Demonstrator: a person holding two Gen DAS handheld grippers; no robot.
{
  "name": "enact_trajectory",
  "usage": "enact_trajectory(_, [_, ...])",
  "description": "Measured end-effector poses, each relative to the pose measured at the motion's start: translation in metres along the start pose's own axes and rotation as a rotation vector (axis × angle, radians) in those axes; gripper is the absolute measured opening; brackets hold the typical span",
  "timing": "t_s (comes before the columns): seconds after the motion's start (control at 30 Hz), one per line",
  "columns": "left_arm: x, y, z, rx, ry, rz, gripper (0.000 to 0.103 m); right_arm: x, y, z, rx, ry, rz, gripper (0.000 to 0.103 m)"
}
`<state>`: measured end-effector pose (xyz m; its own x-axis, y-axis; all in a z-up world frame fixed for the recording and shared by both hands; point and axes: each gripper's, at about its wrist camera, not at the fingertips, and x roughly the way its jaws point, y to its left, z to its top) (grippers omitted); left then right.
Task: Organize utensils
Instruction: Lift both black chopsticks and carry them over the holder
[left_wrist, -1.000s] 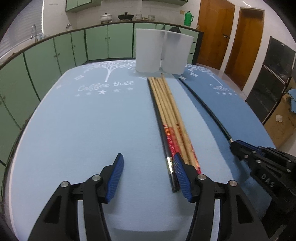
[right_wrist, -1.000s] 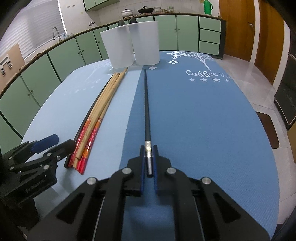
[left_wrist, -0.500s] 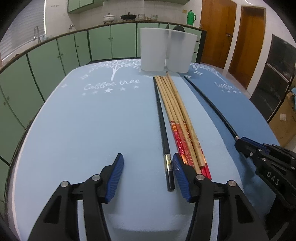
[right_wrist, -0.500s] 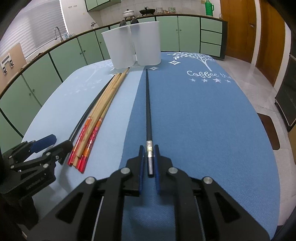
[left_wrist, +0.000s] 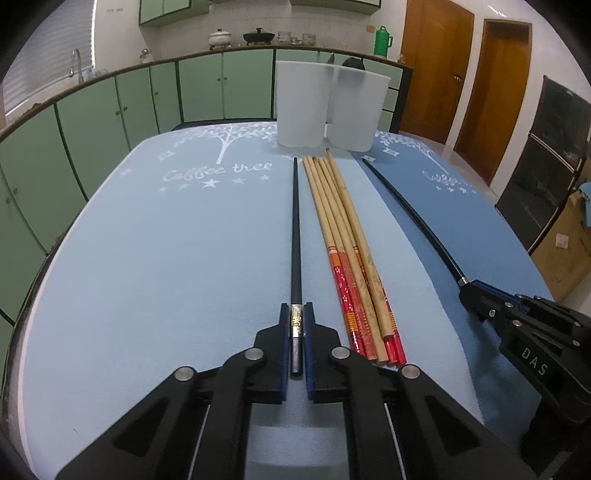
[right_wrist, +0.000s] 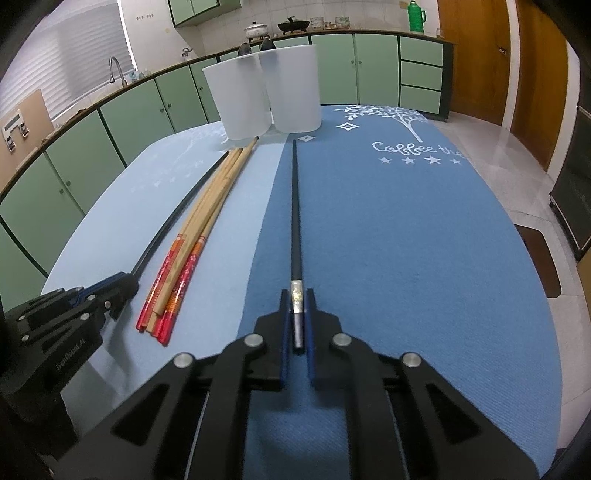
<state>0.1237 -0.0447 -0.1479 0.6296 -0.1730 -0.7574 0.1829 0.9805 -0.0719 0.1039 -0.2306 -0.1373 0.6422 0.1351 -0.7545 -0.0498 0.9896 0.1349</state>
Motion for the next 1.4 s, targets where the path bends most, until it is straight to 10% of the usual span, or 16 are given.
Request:
enact_trajectory(0.67, [-0.083, 0.015, 0.039, -0.016, -0.139, -0.002, 0.007, -0.061, -0.003, 0.026, 0.023, -0.142, 0.022, 0.006])
enact_trajectory(1.4, [-0.117, 0.005, 0.131, 0.072, -0.318, -0.037, 0.007, -0.119, -0.001, 0.134, -0.062, -0.301, 0.075, 0.006])
